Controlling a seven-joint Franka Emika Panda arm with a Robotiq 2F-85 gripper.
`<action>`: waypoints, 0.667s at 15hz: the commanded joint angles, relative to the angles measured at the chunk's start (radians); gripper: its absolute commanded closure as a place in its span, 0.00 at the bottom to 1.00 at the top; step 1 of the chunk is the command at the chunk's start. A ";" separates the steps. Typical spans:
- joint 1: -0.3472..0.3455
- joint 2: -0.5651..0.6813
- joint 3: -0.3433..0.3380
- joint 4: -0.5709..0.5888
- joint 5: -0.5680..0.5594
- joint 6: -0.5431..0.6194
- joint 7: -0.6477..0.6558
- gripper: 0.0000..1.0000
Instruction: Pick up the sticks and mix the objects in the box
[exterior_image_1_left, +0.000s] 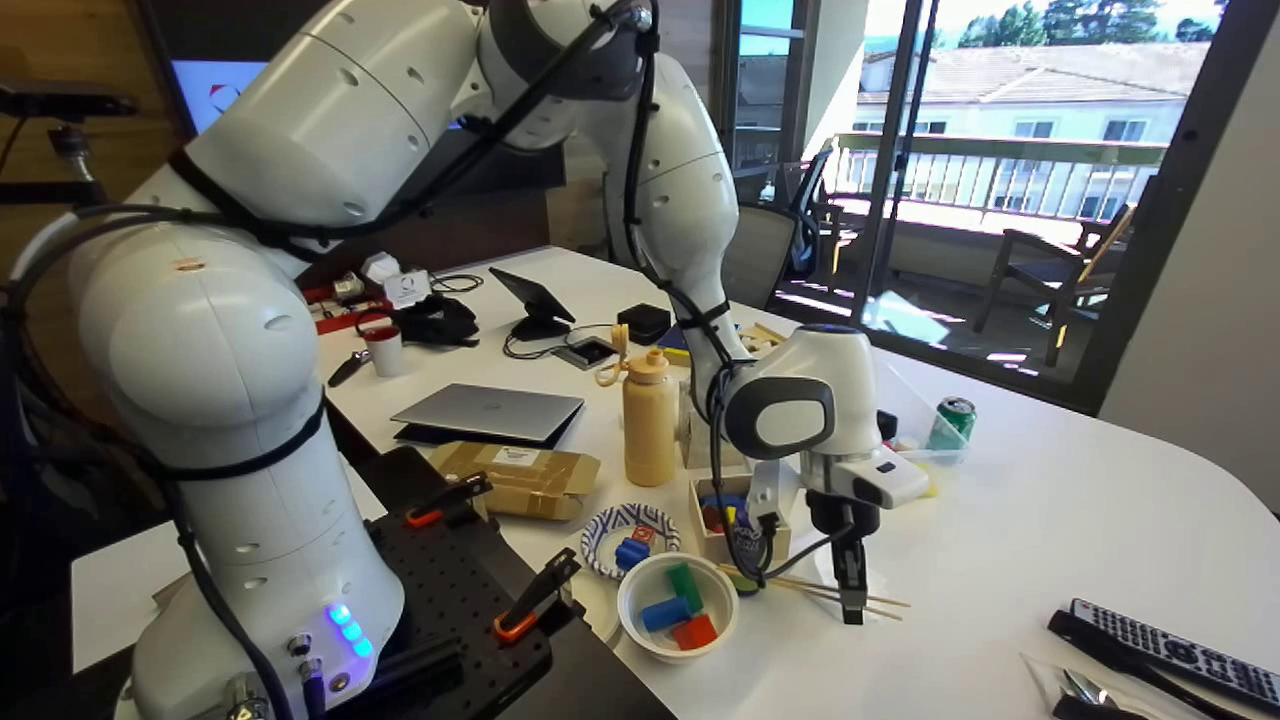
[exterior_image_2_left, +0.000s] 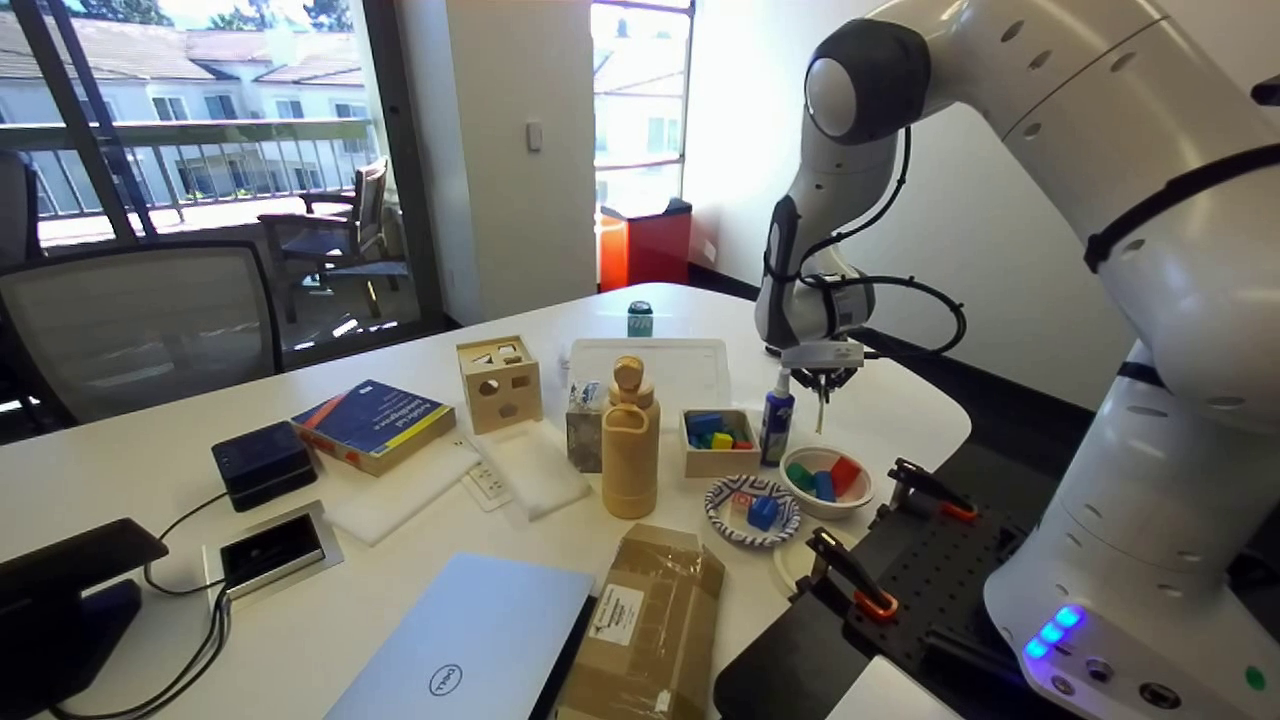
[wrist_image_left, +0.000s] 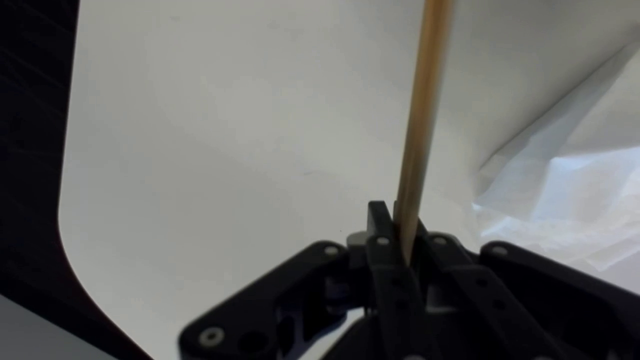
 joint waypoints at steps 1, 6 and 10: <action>-0.066 -0.053 0.054 -0.027 -0.013 0.020 -0.002 0.98; -0.144 -0.095 0.120 -0.061 0.014 0.125 -0.010 0.98; -0.120 -0.052 0.081 -0.061 0.008 0.140 0.016 0.98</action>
